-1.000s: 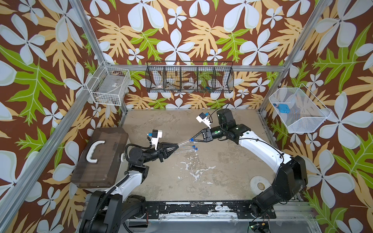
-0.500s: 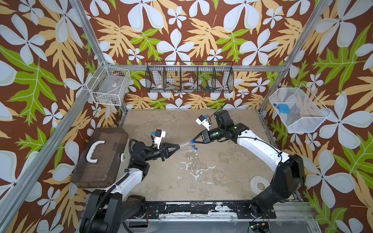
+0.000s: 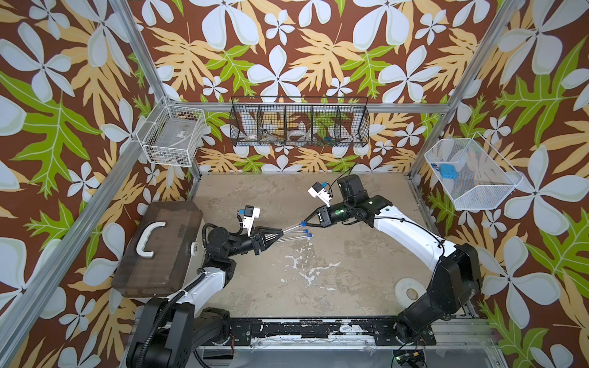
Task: Insert stoppers into test tubes
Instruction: Insert the stopper into the test tube.
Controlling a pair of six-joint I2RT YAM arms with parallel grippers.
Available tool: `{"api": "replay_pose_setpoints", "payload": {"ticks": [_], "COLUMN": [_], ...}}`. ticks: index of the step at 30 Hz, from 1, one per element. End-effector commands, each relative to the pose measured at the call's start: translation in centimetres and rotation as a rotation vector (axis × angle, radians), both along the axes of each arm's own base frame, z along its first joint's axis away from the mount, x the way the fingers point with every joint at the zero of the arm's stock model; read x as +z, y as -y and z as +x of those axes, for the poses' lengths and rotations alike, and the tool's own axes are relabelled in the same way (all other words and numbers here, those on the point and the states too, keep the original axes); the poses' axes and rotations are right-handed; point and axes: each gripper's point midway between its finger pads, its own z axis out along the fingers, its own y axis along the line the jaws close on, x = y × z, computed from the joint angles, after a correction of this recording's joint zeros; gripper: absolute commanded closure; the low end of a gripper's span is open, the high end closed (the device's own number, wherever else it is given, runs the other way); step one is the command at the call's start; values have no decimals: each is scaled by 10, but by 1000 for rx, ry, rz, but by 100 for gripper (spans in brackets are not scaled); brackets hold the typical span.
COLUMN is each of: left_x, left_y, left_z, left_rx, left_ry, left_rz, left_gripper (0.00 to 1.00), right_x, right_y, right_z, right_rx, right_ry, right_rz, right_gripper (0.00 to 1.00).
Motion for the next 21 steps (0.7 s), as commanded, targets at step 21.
{"api": "replay_pose_setpoints", "payload": {"ticks": [21], "left_x": [14], "left_y": [5], "left_z": [-11], "left_rx": [-52], "left_ry": [121], "left_rz": [5], "left_gripper": [100], "right_x": [43], "right_y": [38], "right_z": [-17], "right_rx": [58], "right_ry": [54], "right_rz": [174], "right_gripper": [77]}}
